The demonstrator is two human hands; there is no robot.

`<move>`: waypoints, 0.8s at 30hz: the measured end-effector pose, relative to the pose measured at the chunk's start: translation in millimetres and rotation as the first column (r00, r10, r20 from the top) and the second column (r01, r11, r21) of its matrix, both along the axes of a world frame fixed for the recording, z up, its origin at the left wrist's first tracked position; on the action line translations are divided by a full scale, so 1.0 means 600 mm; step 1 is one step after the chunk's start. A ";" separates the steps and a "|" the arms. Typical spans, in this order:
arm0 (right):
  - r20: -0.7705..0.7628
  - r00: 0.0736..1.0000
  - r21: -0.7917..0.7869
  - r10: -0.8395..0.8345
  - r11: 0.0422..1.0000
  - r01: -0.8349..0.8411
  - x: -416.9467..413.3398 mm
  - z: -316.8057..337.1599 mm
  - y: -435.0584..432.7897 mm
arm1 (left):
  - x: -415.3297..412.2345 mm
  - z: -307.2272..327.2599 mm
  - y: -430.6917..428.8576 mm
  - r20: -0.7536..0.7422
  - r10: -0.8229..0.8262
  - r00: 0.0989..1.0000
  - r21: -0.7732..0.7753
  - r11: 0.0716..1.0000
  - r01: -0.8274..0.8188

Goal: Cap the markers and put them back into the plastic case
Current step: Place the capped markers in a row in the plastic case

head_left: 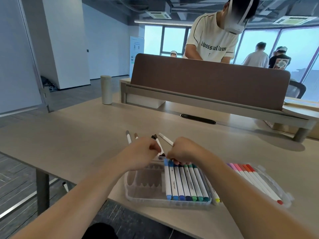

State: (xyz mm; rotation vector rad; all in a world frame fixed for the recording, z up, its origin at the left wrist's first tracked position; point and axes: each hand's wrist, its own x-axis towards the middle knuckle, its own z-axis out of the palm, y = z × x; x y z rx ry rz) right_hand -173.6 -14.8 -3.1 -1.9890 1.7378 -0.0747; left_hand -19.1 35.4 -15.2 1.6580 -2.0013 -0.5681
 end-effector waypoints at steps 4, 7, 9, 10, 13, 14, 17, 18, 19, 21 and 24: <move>-0.036 0.996 -0.166 -0.076 0.984 0.069 0.034 -0.019 -0.057 | 0.020 -0.002 -0.042 -0.194 0.115 0.974 0.004 0.993 -0.117; -0.097 0.992 -0.155 -0.079 0.986 0.063 0.056 -0.018 -0.090 | 0.032 -0.007 -0.064 -0.299 0.147 0.943 0.020 0.989 -0.148; -0.159 0.986 -0.112 -0.052 0.993 0.034 0.067 -0.016 -0.101 | 0.036 -0.014 -0.074 -0.305 0.147 0.941 0.023 0.989 -0.147; -0.191 0.981 -0.086 -0.027 0.996 0.011 0.072 -0.014 -0.105 | 0.037 -0.017 -0.078 -0.306 0.145 0.941 0.020 0.989 -0.146; -0.234 0.972 -0.038 0.025 0.999 -0.035 0.084 -0.012 -0.114 | 0.043 -0.025 -0.084 -0.316 0.149 0.937 0.015 0.988 -0.152; -0.229 0.973 -0.041 0.028 0.998 -0.039 0.086 -0.013 -0.116 | 0.046 -0.026 -0.085 -0.314 0.153 0.937 0.012 0.988 -0.157; -0.201 0.979 -0.075 0.022 0.996 -0.038 0.088 -0.017 -0.118 | 0.050 -0.025 -0.079 -0.301 0.163 0.940 -0.009 0.985 -0.174; -0.187 0.982 -0.093 0.018 0.995 -0.036 0.087 -0.016 -0.114 | 0.051 -0.024 -0.075 -0.286 0.165 0.944 -0.021 0.984 -0.179; -0.172 0.985 -0.112 0.015 0.993 -0.035 0.086 -0.014 -0.109 | 0.051 -0.022 -0.071 -0.269 0.167 0.949 -0.029 0.983 -0.181; -0.132 0.991 -0.126 0.022 0.991 -0.039 0.082 -0.005 -0.091 | 0.049 -0.021 -0.061 -0.248 0.169 0.954 -0.040 0.982 -0.184; -0.070 0.997 -0.087 0.044 0.995 -0.050 0.069 0.010 -0.047 | 0.042 -0.020 -0.044 -0.198 0.173 0.965 -0.059 0.980 -0.188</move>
